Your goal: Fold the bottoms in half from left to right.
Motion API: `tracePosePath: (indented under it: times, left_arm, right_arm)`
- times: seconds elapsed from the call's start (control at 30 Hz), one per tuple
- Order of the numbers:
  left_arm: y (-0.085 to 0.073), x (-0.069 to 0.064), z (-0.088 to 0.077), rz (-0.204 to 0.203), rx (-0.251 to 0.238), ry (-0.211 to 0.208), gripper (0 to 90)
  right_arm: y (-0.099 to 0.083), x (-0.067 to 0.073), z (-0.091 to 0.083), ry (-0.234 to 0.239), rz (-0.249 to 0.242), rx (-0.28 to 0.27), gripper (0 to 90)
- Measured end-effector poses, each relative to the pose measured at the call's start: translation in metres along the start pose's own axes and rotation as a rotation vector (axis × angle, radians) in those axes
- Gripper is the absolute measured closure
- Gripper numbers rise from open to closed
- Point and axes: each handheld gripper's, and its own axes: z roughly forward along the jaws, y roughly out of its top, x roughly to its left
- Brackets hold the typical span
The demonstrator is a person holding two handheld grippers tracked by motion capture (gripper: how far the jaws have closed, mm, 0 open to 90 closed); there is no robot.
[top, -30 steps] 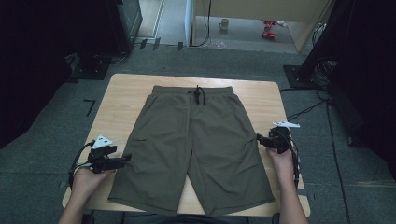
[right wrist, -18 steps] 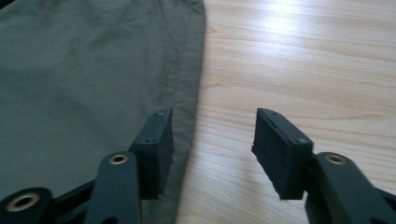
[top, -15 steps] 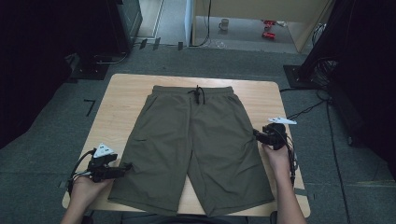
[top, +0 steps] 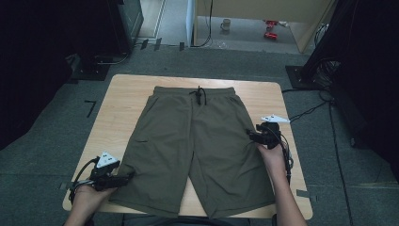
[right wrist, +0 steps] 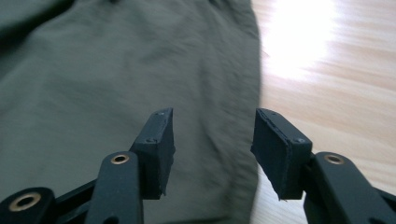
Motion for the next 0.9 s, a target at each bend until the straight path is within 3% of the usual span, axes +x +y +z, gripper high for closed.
tracePosePath:
  times: [0.1,0.2,0.27,0.3,0.4,0.5,0.6,0.63,0.9]
  left_arm:
    - [-0.001,-0.004,0.000,0.017,0.002,0.012,24.7]
    - [0.000,-0.004,0.001,0.013,0.008,0.000,21.6]
    - [0.000,-0.005,0.001,0.016,0.010,-0.007,19.1]
    - [0.000,-0.004,0.001,0.015,0.010,-0.012,16.8]
    - [0.001,-0.003,0.002,0.005,0.010,-0.034,13.7]
    - [0.001,-0.005,0.002,0.018,0.017,-0.021,14.1]
    - [0.001,-0.007,0.001,0.032,0.018,0.018,19.6]
    - [0.000,-0.007,0.001,0.032,0.018,0.029,26.6]
    - [0.000,-0.007,-0.002,0.016,0.018,0.016,33.9]
  right_arm:
    - [0.007,0.017,0.005,0.028,-0.053,-0.009,46.7]
    - [0.008,0.023,0.008,0.040,-0.071,-0.030,46.8]
    - [0.011,0.029,0.012,0.048,-0.074,-0.030,47.0]
    - [0.016,0.033,0.017,0.050,-0.067,0.006,46.8]
    - [0.021,0.037,0.020,0.060,-0.068,0.006,46.8]
    - [0.027,0.044,0.025,0.077,-0.069,0.003,44.5]
    - [0.033,0.053,0.031,0.095,-0.076,0.015,43.1]
    - [0.037,0.060,0.034,0.103,-0.088,0.018,42.3]
    - [0.056,0.086,0.044,0.140,-0.119,0.023,41.1]
